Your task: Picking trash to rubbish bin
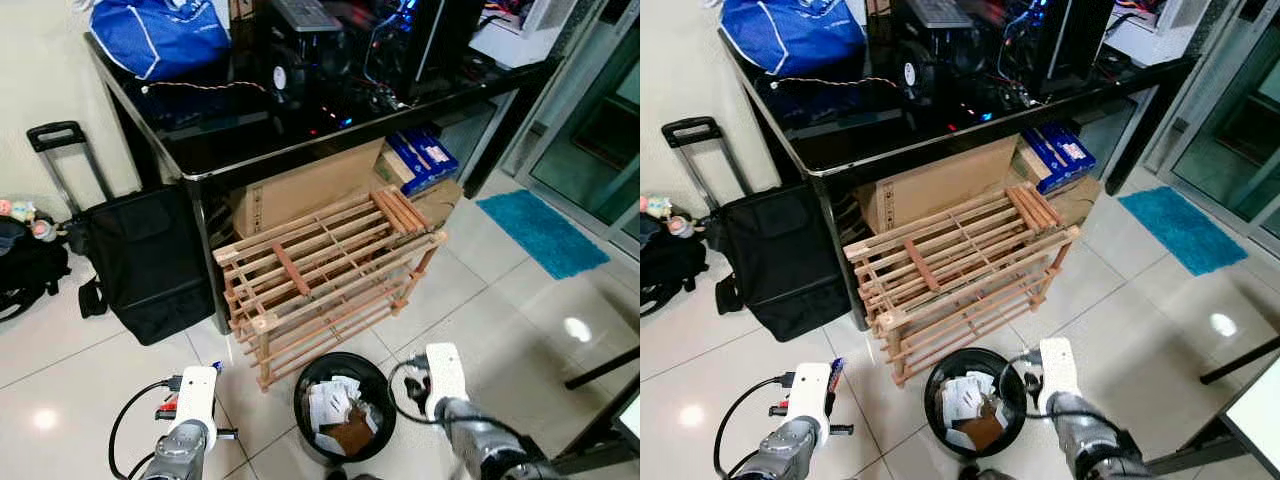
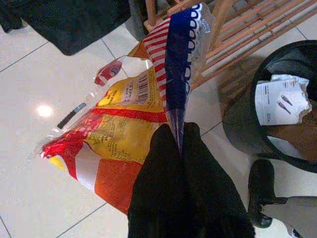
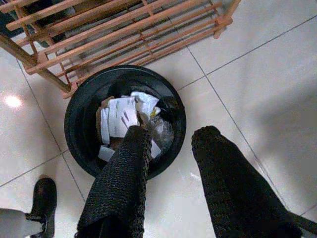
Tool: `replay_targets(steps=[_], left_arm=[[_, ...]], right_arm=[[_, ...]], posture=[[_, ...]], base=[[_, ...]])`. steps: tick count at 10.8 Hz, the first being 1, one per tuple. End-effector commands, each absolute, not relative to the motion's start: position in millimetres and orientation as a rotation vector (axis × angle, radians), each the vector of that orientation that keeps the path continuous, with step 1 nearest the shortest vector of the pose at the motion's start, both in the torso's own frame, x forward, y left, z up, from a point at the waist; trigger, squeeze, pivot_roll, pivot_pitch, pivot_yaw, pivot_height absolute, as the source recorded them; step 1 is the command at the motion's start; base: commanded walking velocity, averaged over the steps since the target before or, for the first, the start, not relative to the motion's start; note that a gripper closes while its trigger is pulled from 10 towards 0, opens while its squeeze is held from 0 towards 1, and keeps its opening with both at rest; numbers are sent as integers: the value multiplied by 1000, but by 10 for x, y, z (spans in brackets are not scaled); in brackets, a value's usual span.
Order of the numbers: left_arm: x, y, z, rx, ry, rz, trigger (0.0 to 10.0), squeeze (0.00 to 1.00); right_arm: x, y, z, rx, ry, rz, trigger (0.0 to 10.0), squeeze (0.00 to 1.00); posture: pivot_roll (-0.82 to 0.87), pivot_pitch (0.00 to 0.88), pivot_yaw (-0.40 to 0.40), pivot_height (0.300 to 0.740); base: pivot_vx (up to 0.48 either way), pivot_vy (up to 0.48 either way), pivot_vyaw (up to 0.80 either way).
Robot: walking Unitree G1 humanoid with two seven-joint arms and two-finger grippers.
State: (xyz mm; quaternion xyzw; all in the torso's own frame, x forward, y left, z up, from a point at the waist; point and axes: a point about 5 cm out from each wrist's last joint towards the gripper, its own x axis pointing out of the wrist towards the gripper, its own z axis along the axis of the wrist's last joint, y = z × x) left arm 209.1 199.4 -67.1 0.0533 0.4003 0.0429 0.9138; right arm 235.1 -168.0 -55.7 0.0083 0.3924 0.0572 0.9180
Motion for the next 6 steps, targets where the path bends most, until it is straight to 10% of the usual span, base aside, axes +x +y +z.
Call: replay_targets(steps=[1,6], left_arm=[[2114,1970,-661,108,818,81,10000,0],[2123,1967,-657,110,818,72,10000,0]], right_arm=[[2278,-1725,-600,32,823,86,10000,0],[2288,-1694,-599,39,825,78,10000,0]], posture=[[72,67,-103,740],[68,65,-98,740]], base=[[0,0,-800],[0,0,-800]])
